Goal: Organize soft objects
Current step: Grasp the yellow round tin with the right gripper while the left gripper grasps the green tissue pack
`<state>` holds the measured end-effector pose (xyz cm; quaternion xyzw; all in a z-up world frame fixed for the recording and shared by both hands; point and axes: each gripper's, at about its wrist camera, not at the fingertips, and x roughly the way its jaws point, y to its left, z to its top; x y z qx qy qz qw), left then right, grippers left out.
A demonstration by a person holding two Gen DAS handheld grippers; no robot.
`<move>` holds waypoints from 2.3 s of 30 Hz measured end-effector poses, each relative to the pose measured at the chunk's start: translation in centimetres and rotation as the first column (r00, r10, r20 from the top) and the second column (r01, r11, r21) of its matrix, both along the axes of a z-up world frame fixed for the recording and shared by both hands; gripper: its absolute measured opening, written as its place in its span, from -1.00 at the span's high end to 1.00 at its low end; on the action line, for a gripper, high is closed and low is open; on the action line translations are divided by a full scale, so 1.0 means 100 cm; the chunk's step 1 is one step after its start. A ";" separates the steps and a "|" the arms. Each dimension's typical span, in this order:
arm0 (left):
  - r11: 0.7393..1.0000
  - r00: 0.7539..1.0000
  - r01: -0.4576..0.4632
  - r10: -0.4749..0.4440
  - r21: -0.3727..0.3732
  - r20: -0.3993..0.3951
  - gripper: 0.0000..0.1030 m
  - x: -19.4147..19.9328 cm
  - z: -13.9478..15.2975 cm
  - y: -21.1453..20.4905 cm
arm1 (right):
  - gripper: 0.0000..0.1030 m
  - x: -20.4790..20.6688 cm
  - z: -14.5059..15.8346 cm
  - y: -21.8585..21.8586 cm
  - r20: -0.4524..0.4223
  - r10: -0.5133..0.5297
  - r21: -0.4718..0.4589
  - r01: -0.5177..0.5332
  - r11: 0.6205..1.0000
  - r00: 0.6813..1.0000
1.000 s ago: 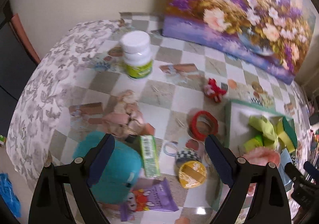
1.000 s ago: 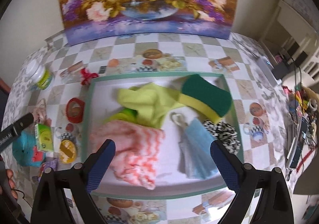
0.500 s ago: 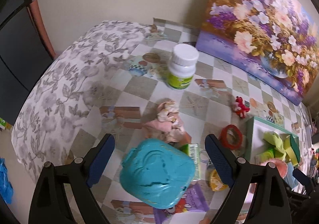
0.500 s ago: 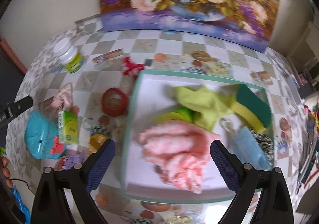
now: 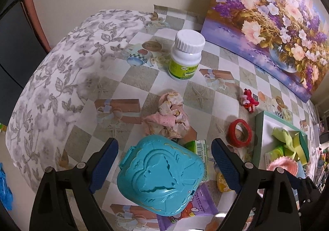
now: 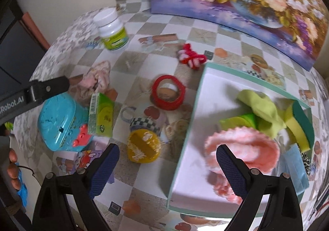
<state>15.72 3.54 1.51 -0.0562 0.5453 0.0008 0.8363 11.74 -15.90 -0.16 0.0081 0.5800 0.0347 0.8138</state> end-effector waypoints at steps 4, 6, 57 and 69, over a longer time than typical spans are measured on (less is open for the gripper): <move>1.000 1.000 0.001 -0.001 -0.004 -0.011 -0.79 0.002 -0.003 0.000 | -0.71 0.002 -0.009 0.009 -0.025 0.039 0.018 -0.038 0.999 0.999; 1.000 1.000 0.005 -0.005 -0.004 -0.019 -0.79 0.003 -0.005 -0.001 | -0.60 0.004 -0.014 0.013 -0.041 0.055 0.031 -0.053 0.998 0.998; 0.937 0.857 0.348 -0.304 0.033 -0.417 -0.25 0.076 -0.065 -0.074 | 0.04 0.010 -0.009 0.005 -0.048 0.053 0.072 -0.050 0.996 0.997; 0.951 0.862 0.308 -0.279 0.000 -0.422 0.54 0.082 -0.080 -0.081 | 0.04 0.007 0.005 -0.014 -0.012 -0.005 0.084 0.006 0.996 1.000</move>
